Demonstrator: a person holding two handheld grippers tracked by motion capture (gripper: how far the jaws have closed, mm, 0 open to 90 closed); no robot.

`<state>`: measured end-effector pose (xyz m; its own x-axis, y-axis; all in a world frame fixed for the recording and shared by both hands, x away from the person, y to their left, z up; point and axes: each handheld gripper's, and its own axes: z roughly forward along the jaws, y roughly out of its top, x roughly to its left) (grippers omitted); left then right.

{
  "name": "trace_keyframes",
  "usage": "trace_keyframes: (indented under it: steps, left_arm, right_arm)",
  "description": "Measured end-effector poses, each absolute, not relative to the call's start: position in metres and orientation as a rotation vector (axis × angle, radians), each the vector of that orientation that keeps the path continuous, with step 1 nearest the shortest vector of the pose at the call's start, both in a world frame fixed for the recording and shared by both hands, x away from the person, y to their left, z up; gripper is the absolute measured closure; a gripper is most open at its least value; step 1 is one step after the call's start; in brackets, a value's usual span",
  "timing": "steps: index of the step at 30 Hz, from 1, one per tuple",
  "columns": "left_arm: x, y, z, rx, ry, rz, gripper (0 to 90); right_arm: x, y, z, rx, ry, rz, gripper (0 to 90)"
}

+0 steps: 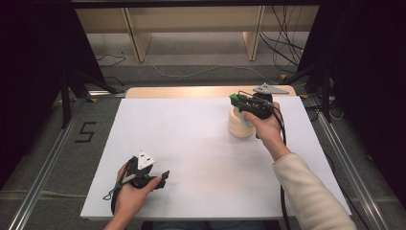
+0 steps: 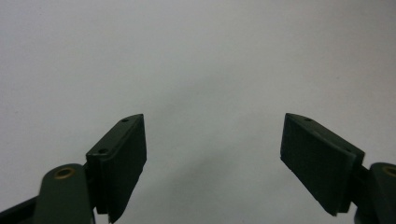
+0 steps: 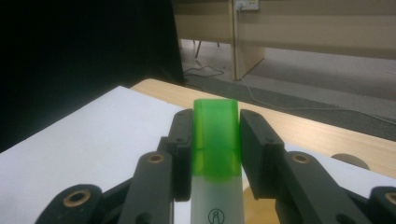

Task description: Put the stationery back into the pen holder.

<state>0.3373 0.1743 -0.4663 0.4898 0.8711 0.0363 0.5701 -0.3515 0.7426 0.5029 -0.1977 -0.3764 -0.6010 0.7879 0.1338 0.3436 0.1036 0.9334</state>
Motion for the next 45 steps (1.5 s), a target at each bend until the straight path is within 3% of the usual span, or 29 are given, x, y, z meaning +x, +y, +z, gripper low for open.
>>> trace_keyframes:
  steps: [45]
  left_arm:
    - [0.338, 0.174, -0.467, 2.071, 1.175, 0.564, 22.7]
  right_arm:
    - [0.549, -0.204, -0.376, 1.19, 1.926, 1.418, 67.3]
